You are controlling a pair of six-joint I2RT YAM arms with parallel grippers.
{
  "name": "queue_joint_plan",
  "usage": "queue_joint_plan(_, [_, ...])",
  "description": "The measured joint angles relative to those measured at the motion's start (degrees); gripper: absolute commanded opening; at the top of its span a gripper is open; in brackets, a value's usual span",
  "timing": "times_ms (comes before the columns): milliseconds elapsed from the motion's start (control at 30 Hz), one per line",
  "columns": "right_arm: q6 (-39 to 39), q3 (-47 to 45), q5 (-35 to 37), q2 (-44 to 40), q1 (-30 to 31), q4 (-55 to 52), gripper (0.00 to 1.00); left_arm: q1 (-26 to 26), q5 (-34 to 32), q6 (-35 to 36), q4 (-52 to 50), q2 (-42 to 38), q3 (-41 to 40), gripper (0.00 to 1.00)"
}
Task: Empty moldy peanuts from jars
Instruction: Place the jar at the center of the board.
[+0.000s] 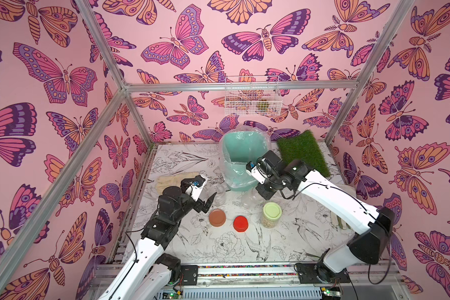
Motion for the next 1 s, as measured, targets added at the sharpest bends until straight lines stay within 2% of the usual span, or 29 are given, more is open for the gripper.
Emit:
queue_joint_plan(200, [4.0, 0.0, 1.7, 6.5, 0.3, 2.3, 0.04, 0.3, 0.2, -0.2, 0.2, 0.6, -0.7, 1.00])
queue_joint_plan(767, [9.7, 1.3, 5.4, 13.9, 2.4, 7.1, 0.09, 2.2, 1.3, 0.0, 0.4, 1.7, -2.3, 1.00])
queue_joint_plan(1000, [9.8, 2.9, 6.8, 15.0, 2.5, 7.2, 0.25, 2.8, 1.9, 0.0, 0.4, 1.7, -2.3, 1.00])
